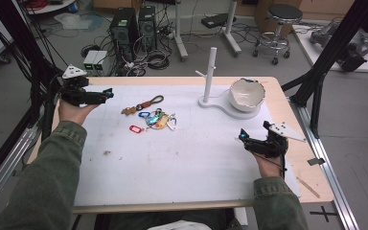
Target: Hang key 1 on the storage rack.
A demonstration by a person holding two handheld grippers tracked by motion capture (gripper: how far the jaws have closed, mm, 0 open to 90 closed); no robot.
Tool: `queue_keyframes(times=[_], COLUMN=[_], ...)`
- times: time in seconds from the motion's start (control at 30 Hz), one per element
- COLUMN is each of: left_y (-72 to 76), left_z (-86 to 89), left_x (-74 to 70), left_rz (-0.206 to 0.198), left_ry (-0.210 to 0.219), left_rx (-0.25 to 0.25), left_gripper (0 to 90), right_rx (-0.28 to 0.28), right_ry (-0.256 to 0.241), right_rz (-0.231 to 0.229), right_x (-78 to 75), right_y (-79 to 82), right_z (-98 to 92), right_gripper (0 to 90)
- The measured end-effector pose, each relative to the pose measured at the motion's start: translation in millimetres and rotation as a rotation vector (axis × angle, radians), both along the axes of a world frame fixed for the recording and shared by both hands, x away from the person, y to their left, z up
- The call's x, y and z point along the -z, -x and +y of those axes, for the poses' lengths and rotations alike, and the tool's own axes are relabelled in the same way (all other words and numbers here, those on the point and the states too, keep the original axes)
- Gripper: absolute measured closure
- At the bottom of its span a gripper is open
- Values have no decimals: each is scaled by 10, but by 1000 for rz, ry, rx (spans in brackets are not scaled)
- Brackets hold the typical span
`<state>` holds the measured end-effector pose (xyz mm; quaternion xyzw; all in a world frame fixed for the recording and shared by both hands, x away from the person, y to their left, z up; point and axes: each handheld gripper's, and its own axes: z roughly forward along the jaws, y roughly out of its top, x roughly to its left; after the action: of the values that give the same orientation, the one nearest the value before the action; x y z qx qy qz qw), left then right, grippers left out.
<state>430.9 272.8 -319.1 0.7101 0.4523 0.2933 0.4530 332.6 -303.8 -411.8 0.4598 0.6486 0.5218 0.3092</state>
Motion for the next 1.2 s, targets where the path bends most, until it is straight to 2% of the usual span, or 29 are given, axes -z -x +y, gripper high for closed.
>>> queue_keyframes(times=[0.17,0.43,0.53,0.77,0.9,1.1,1.2], left_y=[-83,-278,-374,-575,-661,-806,-877], left_z=[-36,-187,-248,-406,-490,-566,-631], left_x=[67,5,8,89,119,190,238], left_rz=[17,40,49,88,96,127,145], left_ry=[-8,-32,-22,-45,-61,-39,-52], left_rx=[0,50,78,117,140,151,162], left_gripper=[19,19,19,19,19,19,19], right_rx=[-1,-2,-2,-3,-6,-14,-16], right_ry=[0,0,0,-8,-8,-3,-4], right_rz=[2,1,1,8,7,3,5], right_x=[2,3,4,6,7,9,10], right_y=[-6,-10,-11,-11,-15,-21,-22], right_z=[1,1,0,-1,-1,-4,-3], right_gripper=[5,5,5,5,5,5,5])
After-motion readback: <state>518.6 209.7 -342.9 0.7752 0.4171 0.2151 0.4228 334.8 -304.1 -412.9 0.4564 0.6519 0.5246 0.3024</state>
